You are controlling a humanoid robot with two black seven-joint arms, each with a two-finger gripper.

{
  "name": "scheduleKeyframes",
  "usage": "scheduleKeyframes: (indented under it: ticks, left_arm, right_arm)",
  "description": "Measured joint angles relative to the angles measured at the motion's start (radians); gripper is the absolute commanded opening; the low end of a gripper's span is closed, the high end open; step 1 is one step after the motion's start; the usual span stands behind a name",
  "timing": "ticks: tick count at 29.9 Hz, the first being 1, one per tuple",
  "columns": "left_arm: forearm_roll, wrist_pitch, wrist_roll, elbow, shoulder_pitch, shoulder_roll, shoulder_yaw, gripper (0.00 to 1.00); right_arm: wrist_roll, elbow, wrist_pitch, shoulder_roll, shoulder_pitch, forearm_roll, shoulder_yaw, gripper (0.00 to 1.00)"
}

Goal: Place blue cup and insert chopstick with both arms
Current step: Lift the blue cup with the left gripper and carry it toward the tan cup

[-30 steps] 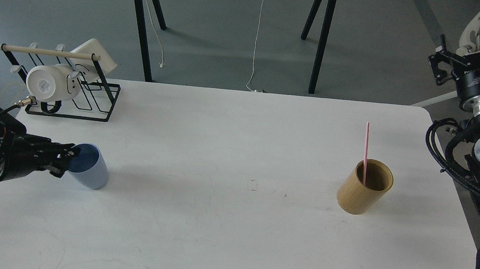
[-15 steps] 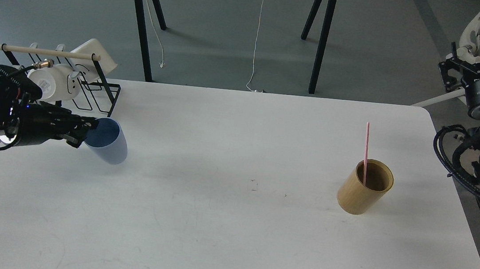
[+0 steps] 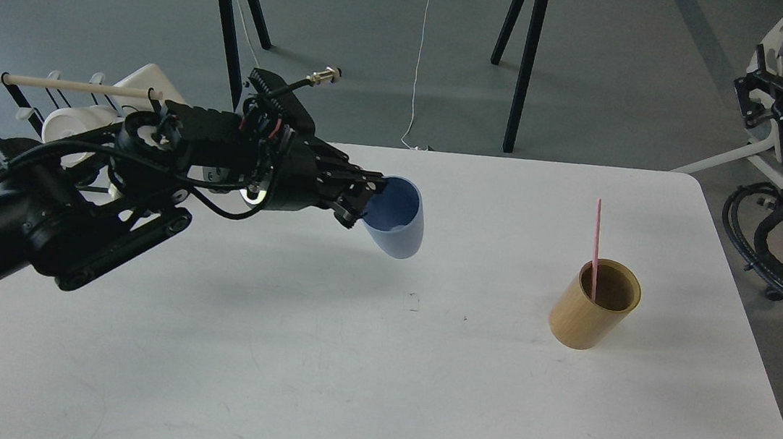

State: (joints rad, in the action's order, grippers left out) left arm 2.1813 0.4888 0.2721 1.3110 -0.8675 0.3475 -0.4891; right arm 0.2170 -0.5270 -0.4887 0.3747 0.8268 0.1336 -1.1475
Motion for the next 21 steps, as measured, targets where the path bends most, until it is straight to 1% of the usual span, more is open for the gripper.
scheduleKeyframes:
  ticks: [4,7,9,12,16,21]
  left_arm:
    - [0.000,0.000,-0.003,-0.010,0.002,-0.085,0.099,0.01]
    - [0.000,0.000,-0.021,-0.027,0.005,-0.117,0.140,0.01]
    - [0.001,0.000,-0.040,-0.046,0.006,-0.137,0.148,0.01]
    - [0.000,0.000,-0.054,-0.078,0.008,-0.150,0.151,0.01]
    - [0.001,0.000,-0.057,-0.111,0.015,-0.152,0.153,0.02]
    - [0.001,0.000,-0.057,-0.122,0.028,-0.145,0.153,0.03]
  right_arm:
    - [-0.001,-0.011,0.000,-0.005,0.029,0.000,0.004,0.99]
    - [-0.001,-0.020,0.000,-0.006,0.032,0.000,0.005,0.99]
    - [-0.001,-0.023,0.000,-0.007,0.032,0.000,0.008,0.99]
    - [-0.001,-0.033,0.000,-0.012,0.029,0.000,0.010,0.99]
    - [-0.001,-0.049,0.000,-0.015,0.024,0.000,0.011,0.99]
    - [-0.002,-0.054,0.000,-0.015,0.022,0.000,0.011,0.99]
